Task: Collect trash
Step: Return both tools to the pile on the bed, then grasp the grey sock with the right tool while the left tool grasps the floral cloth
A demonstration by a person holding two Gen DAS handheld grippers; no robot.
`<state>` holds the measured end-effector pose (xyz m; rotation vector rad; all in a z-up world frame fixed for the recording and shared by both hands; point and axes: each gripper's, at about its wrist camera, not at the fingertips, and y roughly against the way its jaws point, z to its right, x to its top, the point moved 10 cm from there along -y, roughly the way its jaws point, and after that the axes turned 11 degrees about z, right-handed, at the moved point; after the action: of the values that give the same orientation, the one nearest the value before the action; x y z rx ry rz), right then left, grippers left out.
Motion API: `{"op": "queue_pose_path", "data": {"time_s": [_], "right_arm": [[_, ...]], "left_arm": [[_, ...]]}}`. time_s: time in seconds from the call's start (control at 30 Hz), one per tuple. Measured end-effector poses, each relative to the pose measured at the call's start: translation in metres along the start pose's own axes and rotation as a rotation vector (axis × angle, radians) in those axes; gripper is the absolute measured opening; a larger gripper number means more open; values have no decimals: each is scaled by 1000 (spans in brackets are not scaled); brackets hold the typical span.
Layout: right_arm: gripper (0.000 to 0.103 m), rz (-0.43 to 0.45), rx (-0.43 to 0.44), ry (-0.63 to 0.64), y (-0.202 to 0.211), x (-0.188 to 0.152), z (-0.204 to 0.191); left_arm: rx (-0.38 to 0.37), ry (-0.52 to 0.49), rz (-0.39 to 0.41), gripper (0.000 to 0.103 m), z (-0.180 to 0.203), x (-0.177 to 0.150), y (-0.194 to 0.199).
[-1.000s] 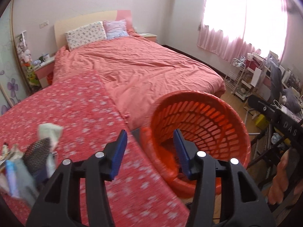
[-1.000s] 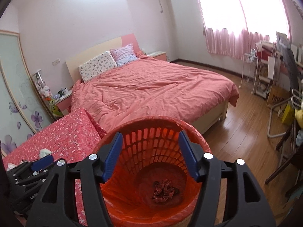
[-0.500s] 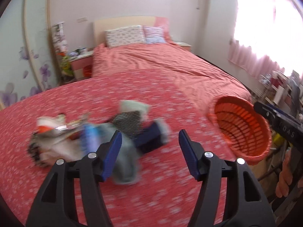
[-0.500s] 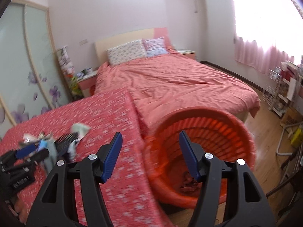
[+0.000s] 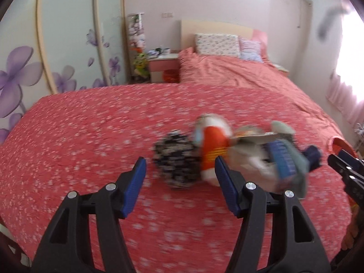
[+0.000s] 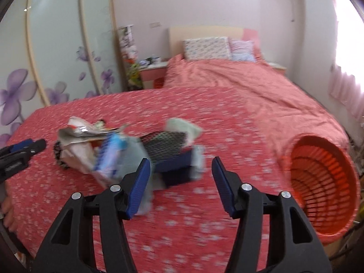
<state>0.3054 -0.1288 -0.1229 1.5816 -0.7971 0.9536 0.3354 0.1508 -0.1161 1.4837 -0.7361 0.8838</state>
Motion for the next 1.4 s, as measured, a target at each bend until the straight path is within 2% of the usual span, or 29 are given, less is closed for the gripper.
{"op": "queue_pose_path", "data": {"time_s": [0.07, 0.2, 0.33, 0.4, 0.53, 0.73, 0.8, 0.87, 0.93, 1.07, 1.13, 1.2, 1.27, 1.33, 1.37, 1.4], "right_arm": [[53, -27, 39, -15, -10, -2, -15], [46, -67, 71, -21, -27, -11, -33], [38, -111, 94, -17, -38, -21, -44], [35, -125, 98, -2, -41, -26, -49], [33, -141, 99, 16, -43, -32, -53], [28, -146, 85, 40, -44, -36, -56], [12, -147, 80, 31, -44, -35, -54], [7, -135, 75, 12, -44, -32, -46], [6, -119, 65, -2, -41, -27, -40], [6, -87, 50, -20, -34, -19, -25], [6, -76, 67, -40, -30, -15, -21], [6, -46, 76, -55, -23, -7, -17], [6, -15, 51, -52, -17, 1, -10], [6, 2, 4, -49, -15, 6, 0], [6, 3, -30, -50, -16, 8, 8], [6, -1, -57, -60, -17, 8, 18]], "left_arm": [[21, 7, -18, 62, -14, -4, -13], [17, 36, -53, 62, -27, -12, -32], [-14, 77, -85, 60, -24, -17, -54], [-26, 80, -97, 55, -22, -17, -64], [-40, 63, -104, 52, -13, -18, -74], [-54, 93, -105, 48, -8, -16, -85], [-56, 88, -107, 32, -7, -15, -86], [-56, 82, -113, 24, -9, -15, -86], [-52, 71, -108, 19, -12, -15, -84], [-26, 43, -106, 18, -21, -16, -81], [-13, 59, -110, 25, -26, -17, -82], [-7, 74, -113, 40, -27, -17, -84], [-14, 80, -121, 40, -23, -17, -89], [-25, 77, -124, 32, -19, -18, -91], [-31, 76, -126, 22, -17, -19, -92], [-36, 73, -128, 20, -15, -19, -92]]}}
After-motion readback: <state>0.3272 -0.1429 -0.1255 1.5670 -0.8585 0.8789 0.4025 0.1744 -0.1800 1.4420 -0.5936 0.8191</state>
